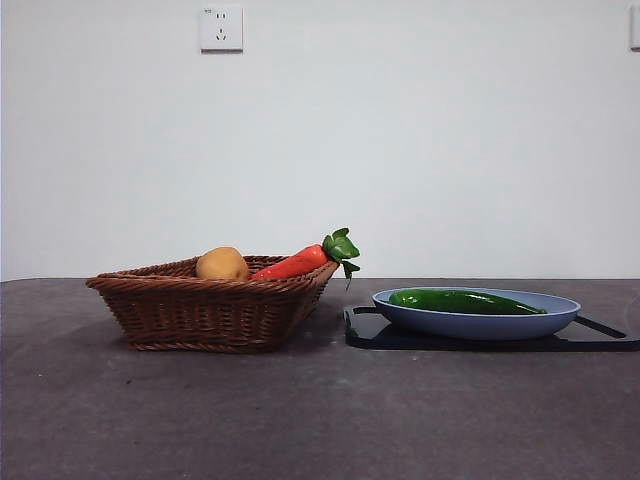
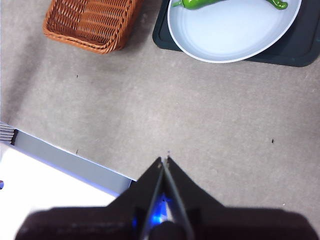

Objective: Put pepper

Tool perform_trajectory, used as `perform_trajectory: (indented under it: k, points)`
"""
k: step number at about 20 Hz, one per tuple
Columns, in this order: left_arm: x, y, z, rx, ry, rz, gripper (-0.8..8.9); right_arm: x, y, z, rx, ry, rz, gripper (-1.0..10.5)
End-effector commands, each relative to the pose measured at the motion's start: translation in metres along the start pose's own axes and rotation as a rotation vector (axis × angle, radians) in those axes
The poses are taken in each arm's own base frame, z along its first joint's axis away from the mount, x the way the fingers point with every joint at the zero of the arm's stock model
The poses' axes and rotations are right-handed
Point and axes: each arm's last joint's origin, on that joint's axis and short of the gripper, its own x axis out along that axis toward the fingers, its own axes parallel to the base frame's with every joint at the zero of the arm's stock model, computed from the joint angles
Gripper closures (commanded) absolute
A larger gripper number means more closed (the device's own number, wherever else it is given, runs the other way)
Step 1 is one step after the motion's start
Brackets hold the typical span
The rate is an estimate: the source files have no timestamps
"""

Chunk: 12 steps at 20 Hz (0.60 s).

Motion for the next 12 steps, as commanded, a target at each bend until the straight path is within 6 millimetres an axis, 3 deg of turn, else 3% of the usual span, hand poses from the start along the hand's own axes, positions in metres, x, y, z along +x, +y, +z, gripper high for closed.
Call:
perform_trajectory:
  k: [1, 6, 12]
  points:
    - [-0.008, -0.002, -0.025, -0.029, 0.017, 0.005, 8.05, -0.003, 0.001, 0.004, -0.003, -0.019, -0.001, 9.4]
    - [-0.02, -0.007, -0.082, -0.076, 0.091, 0.007, 8.05, -0.003, 0.001, 0.004, -0.003, -0.018, -0.001, 9.4]
    - [-0.025, -0.011, -0.122, -0.1, 0.171, 0.006, 8.05, -0.003, 0.001, 0.004, -0.003, -0.018, -0.001, 9.4]
